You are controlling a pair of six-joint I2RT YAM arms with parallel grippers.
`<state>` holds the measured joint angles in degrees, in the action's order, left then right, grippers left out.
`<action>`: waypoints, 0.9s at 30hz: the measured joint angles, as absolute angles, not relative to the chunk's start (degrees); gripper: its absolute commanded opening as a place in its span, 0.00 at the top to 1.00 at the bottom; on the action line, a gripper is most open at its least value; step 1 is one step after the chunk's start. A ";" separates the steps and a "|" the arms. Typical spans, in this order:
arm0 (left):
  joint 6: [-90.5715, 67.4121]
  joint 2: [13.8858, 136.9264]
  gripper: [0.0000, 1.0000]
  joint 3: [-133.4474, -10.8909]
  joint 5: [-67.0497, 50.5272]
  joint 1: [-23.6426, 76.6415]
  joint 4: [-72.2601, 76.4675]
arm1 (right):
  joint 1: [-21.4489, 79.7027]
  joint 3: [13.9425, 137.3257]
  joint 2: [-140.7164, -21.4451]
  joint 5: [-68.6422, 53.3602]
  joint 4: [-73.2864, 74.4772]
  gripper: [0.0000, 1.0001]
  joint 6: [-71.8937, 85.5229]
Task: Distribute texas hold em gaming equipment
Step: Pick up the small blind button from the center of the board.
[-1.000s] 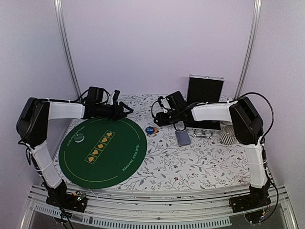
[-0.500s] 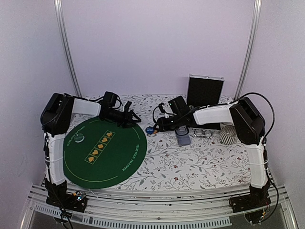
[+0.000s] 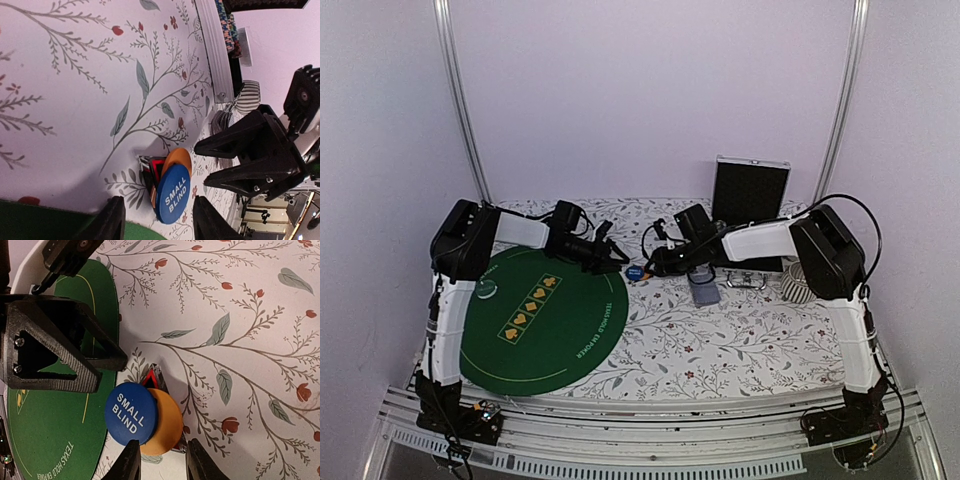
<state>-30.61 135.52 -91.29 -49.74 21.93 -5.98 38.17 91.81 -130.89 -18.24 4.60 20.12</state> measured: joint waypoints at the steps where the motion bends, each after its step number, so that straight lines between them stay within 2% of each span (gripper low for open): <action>1: -30.28 135.85 0.52 -91.48 -50.33 21.93 -5.87 | 38.17 92.42 -131.52 -18.41 4.62 0.68 20.10; 10: -28.42 137.43 0.61 -93.62 -51.70 22.09 -7.42 | 38.17 94.85 -134.80 -19.79 4.16 0.72 20.36; 18: -27.44 139.37 0.75 -95.57 -53.84 22.46 -8.23 | 38.17 95.31 -135.31 -20.29 3.53 0.73 21.10; 24: -26.59 139.41 0.95 -95.39 -54.39 22.90 -9.28 | 38.17 95.31 -135.33 -20.32 3.44 0.74 21.61; 27: -26.52 138.82 1.00 -95.20 -56.88 22.50 -8.32 | 38.06 95.31 -135.33 -20.32 3.36 0.74 21.74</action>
